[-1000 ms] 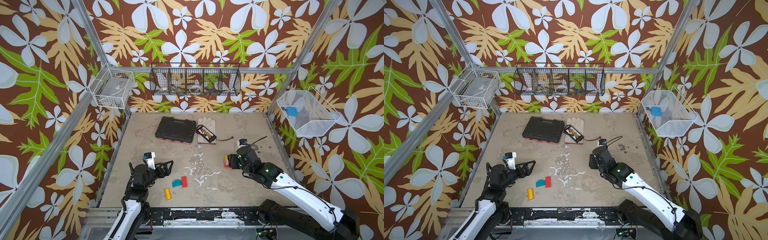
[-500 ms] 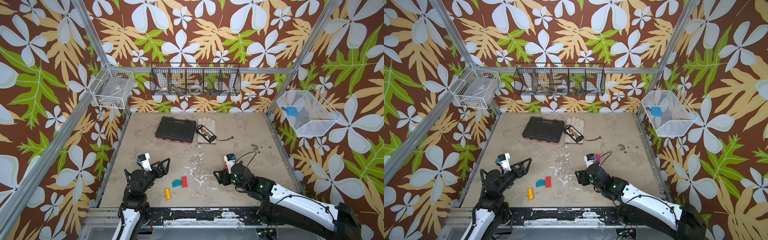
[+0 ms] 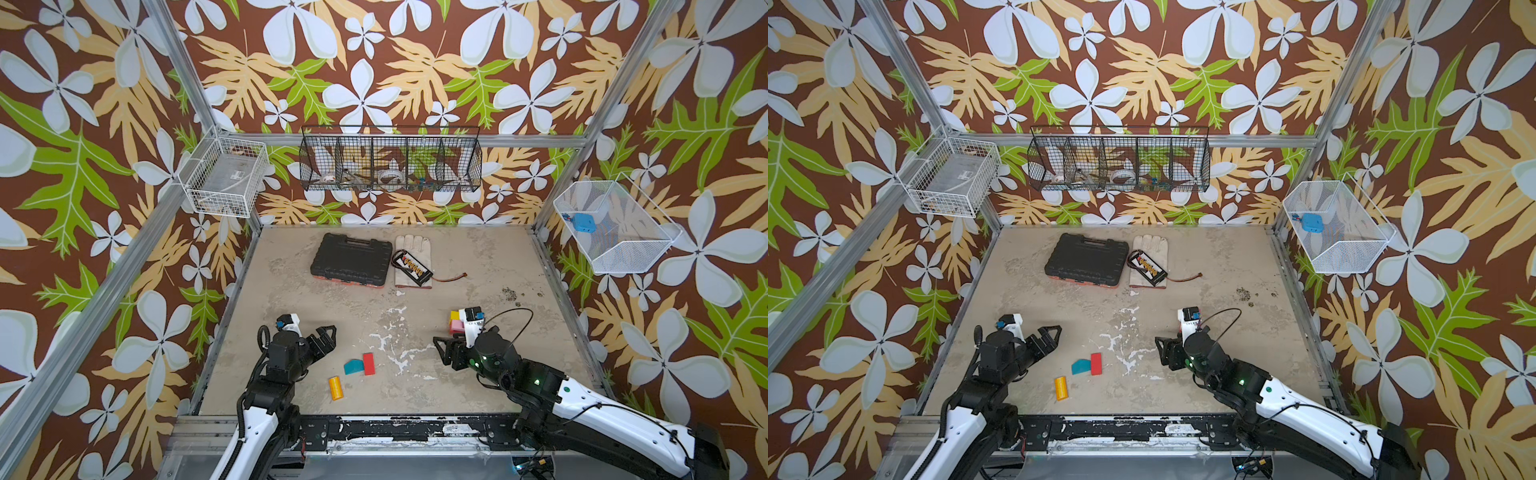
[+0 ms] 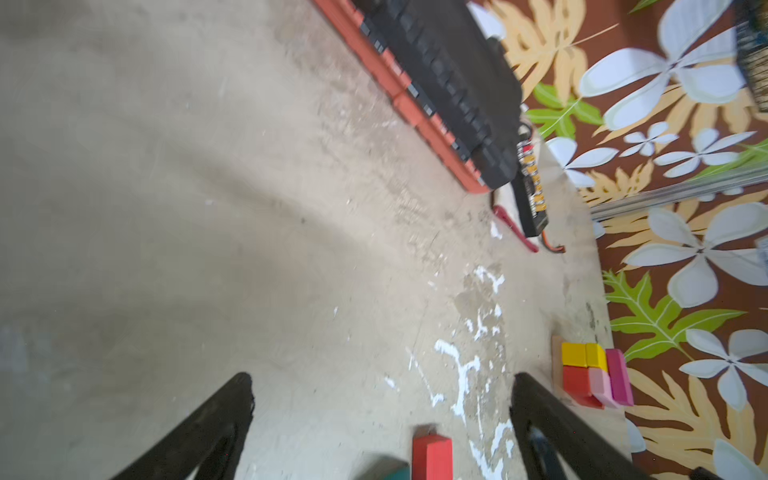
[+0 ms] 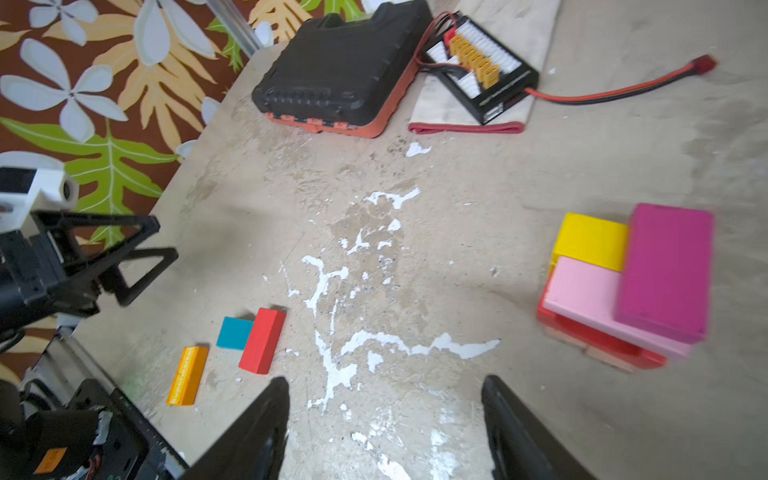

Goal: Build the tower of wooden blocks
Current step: 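Open the right gripper and lift it away from the tower, then lower the left gripper over the red bar block and grasp it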

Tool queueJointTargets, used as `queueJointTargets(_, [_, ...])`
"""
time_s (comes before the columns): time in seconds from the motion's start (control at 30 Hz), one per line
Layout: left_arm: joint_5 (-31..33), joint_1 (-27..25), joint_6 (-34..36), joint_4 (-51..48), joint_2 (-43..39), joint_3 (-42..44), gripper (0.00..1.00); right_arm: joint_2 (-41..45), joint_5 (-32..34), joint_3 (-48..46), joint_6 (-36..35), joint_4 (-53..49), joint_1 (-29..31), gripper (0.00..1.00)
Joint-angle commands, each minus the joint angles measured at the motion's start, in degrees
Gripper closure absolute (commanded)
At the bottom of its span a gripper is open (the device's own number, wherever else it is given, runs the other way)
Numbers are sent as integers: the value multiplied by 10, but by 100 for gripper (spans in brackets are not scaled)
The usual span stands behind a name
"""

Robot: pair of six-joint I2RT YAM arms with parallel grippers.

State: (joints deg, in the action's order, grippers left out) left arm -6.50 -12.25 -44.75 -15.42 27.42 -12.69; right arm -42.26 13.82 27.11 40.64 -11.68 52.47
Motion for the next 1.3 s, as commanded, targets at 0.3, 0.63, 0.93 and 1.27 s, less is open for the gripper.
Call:
queueJointTargets(0.3, [256,-306,-157,-99,122,-108,3,40,192,48,33,-198,-1,21])
queueJointTargets(0.63, [369,-517,-278,-62,258,-138,5,99,262,13,108,-225,-2,6])
queueJointTargets(0.93, [378,-564,-293,-31,372,-175,6,133,250,-64,147,-189,-2,0])
queueJointTargets(1.27, [369,-568,-294,2,420,-178,15,150,226,-102,161,-175,-2,0])
